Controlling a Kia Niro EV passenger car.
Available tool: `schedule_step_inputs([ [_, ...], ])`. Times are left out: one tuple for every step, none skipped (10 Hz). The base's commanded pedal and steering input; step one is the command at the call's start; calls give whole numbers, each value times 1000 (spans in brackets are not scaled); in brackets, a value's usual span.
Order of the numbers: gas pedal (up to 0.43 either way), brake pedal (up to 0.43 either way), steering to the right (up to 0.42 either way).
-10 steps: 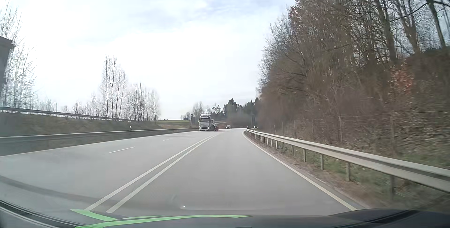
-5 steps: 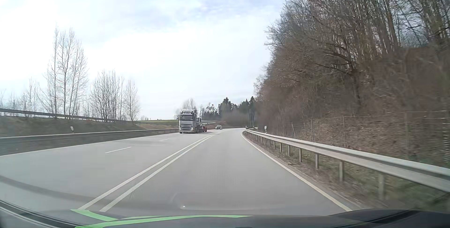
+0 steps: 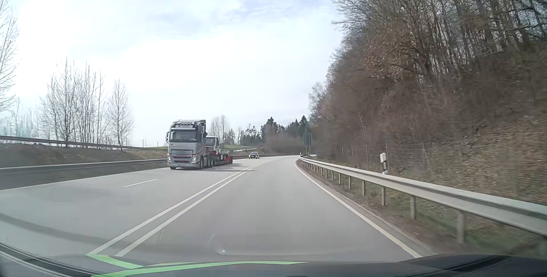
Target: Follow the waypoints while adhering to traffic rules and regulations
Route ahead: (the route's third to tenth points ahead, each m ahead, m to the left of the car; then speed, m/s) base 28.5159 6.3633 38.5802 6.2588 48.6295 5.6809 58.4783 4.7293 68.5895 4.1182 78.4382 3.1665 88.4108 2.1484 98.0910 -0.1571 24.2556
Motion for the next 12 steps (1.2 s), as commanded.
schedule_step_inputs([
  [220,0,4],
  [220,0,4],
  [228,0,4],
  [228,0,5],
  [228,0,5],
  [228,0,6],
  [228,0,7],
  [228,0,7],
  [228,0,8],
  [228,0,9],
  [220,0,10],
  [220,0,10],
])
